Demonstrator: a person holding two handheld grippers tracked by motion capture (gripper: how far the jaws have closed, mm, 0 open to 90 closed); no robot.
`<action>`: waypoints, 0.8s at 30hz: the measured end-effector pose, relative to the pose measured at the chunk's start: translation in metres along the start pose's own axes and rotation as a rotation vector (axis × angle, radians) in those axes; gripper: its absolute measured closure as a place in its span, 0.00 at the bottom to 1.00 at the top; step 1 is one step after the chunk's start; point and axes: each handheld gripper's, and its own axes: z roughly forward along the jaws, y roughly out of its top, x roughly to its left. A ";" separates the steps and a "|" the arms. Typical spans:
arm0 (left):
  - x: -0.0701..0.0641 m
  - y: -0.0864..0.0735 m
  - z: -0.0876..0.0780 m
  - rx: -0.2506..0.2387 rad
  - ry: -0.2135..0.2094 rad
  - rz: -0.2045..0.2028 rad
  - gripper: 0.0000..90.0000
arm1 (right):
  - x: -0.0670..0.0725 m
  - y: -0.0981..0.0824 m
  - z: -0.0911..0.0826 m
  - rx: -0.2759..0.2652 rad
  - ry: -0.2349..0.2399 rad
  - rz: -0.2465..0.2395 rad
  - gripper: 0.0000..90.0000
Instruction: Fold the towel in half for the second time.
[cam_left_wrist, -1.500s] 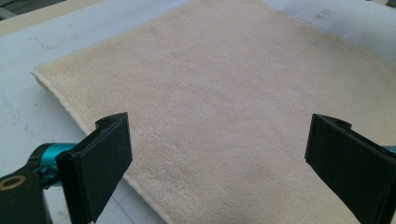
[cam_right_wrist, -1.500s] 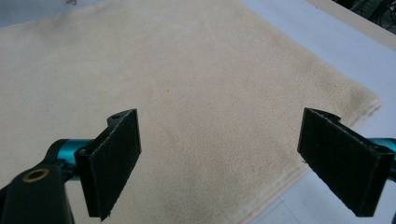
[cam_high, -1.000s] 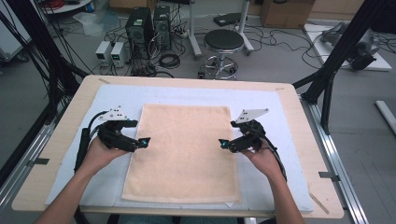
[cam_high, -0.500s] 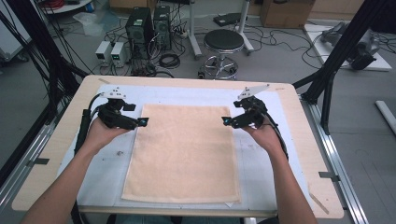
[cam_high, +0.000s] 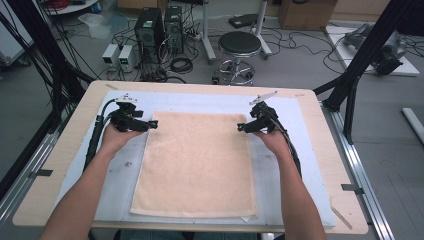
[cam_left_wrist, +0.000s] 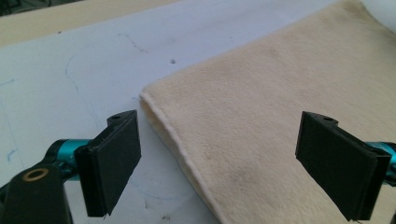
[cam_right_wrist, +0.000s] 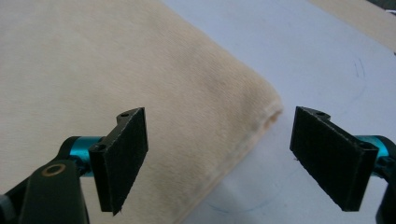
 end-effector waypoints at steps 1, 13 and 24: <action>0.002 -0.002 0.003 0.009 0.008 -0.008 0.16 | -0.002 -0.002 0.002 0.012 -0.011 -0.002 0.22; 0.003 -0.017 0.037 0.122 0.027 -0.056 0.27 | -0.011 -0.022 0.018 0.089 0.002 0.064 0.38; -0.010 -0.014 0.038 0.148 0.086 0.016 0.48 | -0.006 -0.021 0.018 0.081 0.050 0.110 0.62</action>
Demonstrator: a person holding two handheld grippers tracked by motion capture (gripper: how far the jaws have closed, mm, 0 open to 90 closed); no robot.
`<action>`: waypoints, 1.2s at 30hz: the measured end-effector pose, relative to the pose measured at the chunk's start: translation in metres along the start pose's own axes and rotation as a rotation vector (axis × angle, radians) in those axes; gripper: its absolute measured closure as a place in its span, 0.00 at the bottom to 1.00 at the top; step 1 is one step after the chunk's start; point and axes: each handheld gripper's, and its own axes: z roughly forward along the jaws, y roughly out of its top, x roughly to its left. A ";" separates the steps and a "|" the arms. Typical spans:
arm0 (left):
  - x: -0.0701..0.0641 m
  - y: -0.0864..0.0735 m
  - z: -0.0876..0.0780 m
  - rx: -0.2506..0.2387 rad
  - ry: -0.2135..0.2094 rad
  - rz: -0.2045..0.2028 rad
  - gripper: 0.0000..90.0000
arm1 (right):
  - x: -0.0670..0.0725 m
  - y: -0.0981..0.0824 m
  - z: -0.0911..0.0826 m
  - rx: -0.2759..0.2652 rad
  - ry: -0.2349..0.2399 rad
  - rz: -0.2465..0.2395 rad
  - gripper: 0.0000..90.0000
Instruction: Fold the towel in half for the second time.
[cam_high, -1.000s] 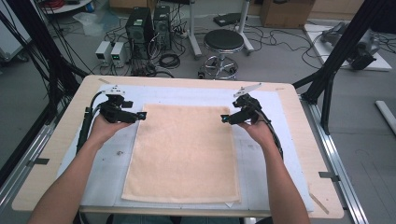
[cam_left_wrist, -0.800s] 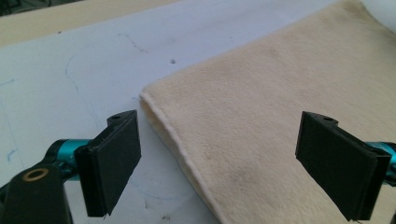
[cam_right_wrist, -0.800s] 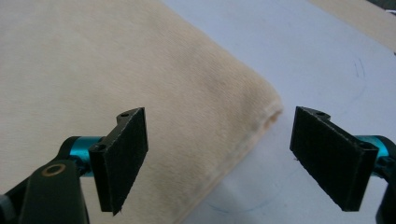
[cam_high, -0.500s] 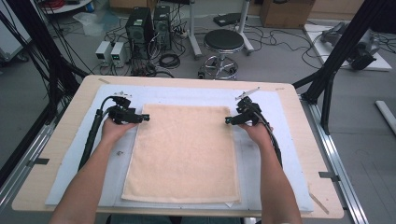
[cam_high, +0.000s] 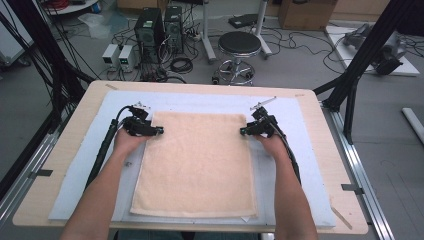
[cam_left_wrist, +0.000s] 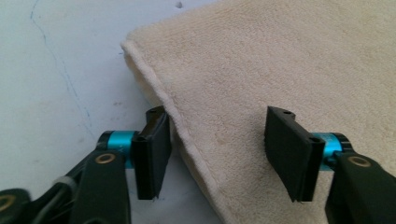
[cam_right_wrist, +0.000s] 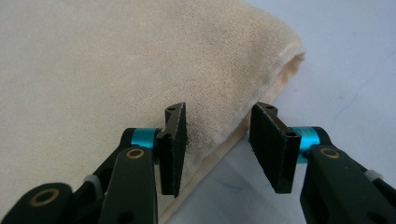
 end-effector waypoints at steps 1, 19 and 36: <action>0.000 0.000 0.000 0.002 0.003 -0.002 0.50 | 0.000 0.000 0.000 0.000 0.003 0.012 0.63; 0.000 0.002 -0.001 0.013 -0.044 -0.106 0.85 | 0.003 0.004 0.001 0.013 0.054 0.031 0.92; -0.002 0.008 -0.023 -0.056 -0.043 0.015 0.90 | 0.008 0.009 -0.026 -0.072 0.093 -0.011 0.94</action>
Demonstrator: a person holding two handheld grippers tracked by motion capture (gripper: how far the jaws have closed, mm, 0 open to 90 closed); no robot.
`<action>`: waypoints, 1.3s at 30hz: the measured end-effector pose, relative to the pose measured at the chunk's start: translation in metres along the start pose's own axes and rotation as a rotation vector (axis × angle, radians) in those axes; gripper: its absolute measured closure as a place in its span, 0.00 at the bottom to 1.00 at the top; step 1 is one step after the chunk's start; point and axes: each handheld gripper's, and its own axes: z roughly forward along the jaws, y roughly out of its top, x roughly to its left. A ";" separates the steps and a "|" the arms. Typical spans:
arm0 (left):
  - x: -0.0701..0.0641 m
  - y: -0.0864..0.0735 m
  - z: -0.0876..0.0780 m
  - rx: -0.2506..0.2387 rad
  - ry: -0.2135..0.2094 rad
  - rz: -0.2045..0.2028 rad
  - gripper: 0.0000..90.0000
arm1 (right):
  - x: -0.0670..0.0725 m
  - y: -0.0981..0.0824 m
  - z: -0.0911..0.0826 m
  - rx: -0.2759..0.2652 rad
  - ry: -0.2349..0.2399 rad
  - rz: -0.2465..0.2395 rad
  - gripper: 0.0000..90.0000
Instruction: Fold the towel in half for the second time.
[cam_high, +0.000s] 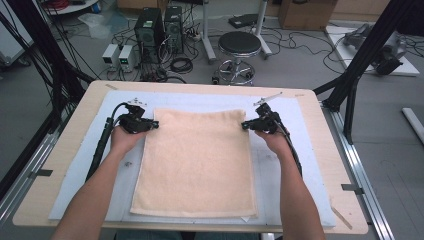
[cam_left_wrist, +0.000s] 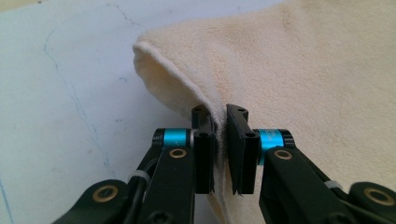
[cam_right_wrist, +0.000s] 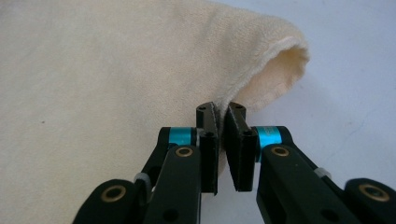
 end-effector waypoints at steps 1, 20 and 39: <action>0.000 0.001 -0.005 -0.008 -0.005 0.009 0.90 | 0.001 0.001 -0.001 -0.001 0.005 -0.004 0.94; -0.030 -0.012 -0.081 -0.162 -0.051 0.137 0.91 | 0.050 -0.001 -0.071 -0.133 0.092 -0.180 0.94; -0.073 -0.111 -0.097 -0.062 -0.159 0.156 0.82 | 0.094 -0.096 -0.063 -0.034 0.137 -0.164 0.89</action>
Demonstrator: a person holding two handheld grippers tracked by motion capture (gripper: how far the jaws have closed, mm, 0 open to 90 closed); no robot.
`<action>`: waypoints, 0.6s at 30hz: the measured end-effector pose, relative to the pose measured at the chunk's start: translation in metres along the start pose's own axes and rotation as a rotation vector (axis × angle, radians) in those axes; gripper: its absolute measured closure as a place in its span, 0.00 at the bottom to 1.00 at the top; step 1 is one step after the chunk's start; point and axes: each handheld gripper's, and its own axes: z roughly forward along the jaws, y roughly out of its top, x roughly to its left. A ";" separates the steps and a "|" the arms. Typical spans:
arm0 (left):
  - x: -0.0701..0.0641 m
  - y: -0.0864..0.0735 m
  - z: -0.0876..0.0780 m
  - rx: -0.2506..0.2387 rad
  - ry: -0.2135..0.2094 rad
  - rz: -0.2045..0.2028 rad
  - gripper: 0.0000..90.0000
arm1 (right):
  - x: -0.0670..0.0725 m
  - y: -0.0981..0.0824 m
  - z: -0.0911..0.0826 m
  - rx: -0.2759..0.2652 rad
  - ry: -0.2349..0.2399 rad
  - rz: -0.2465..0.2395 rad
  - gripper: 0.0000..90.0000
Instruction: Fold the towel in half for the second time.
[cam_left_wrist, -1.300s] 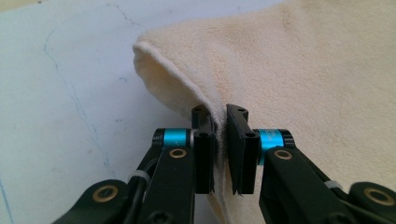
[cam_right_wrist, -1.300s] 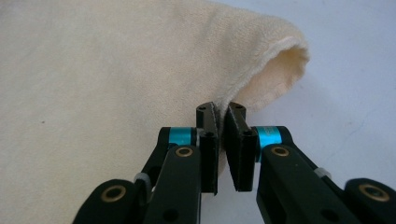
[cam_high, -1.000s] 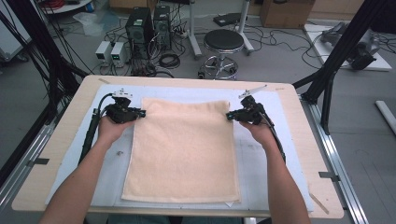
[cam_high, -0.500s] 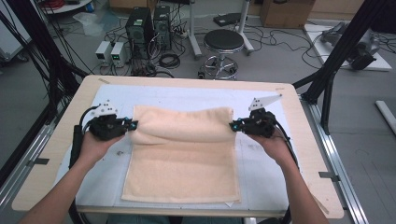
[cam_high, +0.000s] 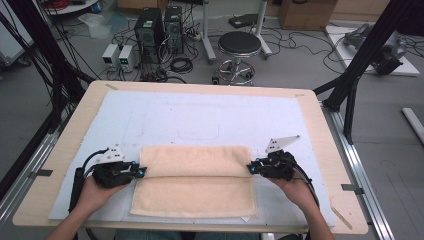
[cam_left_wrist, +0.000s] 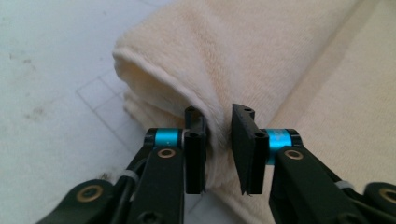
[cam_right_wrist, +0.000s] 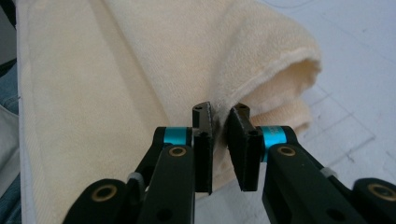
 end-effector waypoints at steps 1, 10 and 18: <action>0.002 -0.002 -0.001 0.011 -0.001 0.004 0.81 | -0.001 -0.003 -0.001 -0.004 0.002 0.010 0.87; 0.015 0.005 -0.016 -0.002 0.014 -0.036 0.58 | -0.009 -0.001 -0.021 -0.048 -0.074 0.059 0.58; 0.028 0.031 -0.008 -0.030 0.044 -0.039 0.45 | -0.015 0.023 -0.015 -0.044 -0.111 0.020 0.49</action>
